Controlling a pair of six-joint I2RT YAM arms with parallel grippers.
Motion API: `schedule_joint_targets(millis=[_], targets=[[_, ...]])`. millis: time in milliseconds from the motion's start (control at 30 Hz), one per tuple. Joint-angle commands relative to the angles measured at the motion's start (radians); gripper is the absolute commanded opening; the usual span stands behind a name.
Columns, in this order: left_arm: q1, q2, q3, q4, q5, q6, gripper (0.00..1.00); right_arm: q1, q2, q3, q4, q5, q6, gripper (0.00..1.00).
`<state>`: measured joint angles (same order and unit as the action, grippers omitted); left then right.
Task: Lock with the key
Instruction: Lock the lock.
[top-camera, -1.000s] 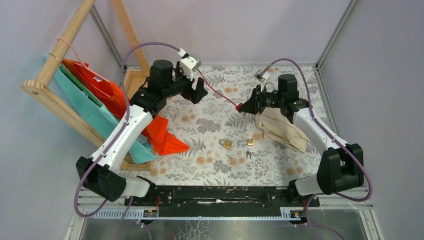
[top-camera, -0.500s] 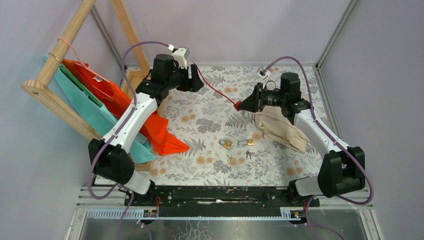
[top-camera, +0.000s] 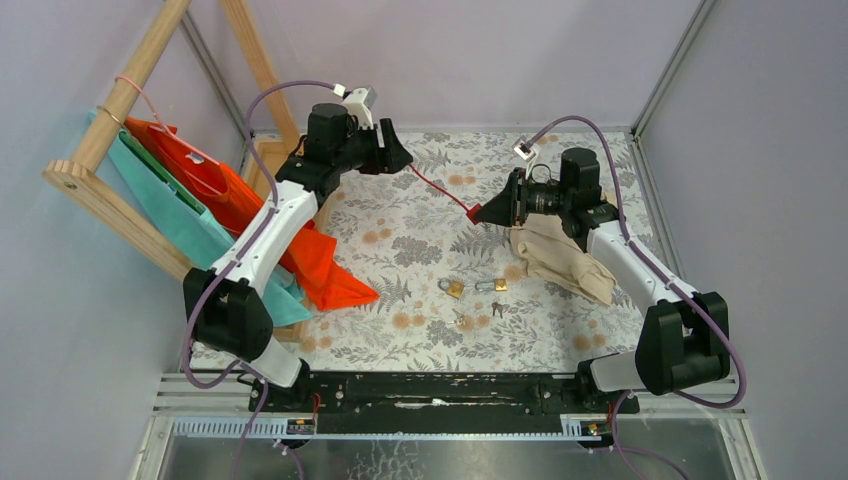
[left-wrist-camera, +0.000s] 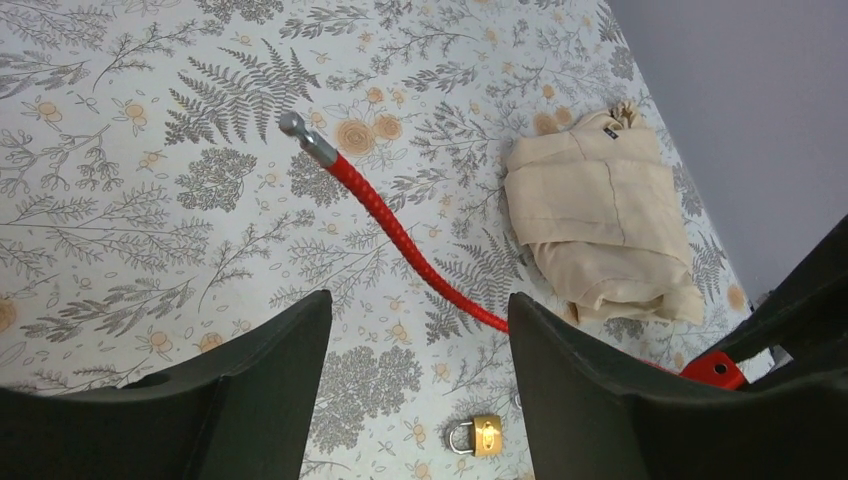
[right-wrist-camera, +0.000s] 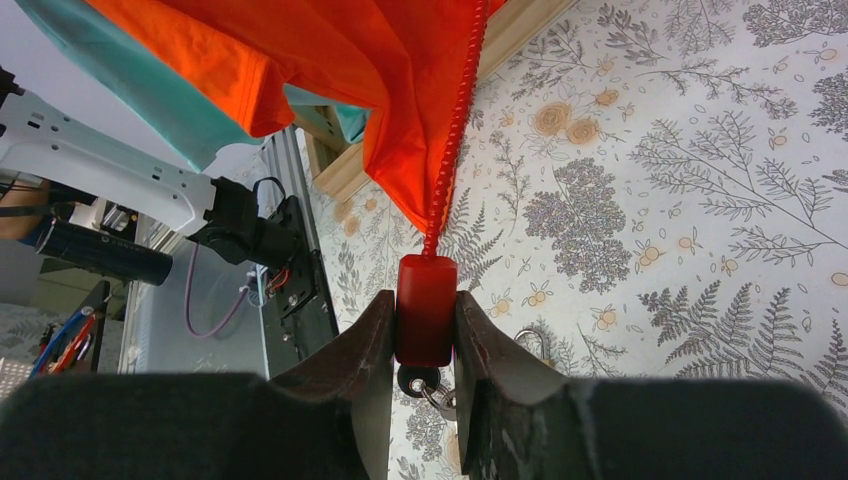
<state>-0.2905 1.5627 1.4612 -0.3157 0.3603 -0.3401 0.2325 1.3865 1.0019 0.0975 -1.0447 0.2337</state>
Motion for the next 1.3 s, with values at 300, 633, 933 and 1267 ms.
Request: schedule_joint_targets(millis=[300, 633, 933, 1267], targets=[[0.004, 0.032, -0.015, 0.207, 0.024, -0.053, 0.52, -0.004, -0.043, -0.004, 0.075, -0.055, 0.008, 0.04], [0.003, 0.027, -0.079, 0.260, 0.032, -0.056, 0.51, -0.003, -0.041, -0.008, 0.084, -0.055, 0.012, 0.04], [-0.007, 0.026, -0.112, 0.293, 0.030, -0.035, 0.45, -0.003, -0.037, -0.015, 0.093, -0.054, 0.015, 0.04], [-0.027, 0.015, -0.130, 0.318, 0.049, -0.005, 0.33, -0.003, -0.031, -0.015, 0.099, -0.053, 0.019, 0.04]])
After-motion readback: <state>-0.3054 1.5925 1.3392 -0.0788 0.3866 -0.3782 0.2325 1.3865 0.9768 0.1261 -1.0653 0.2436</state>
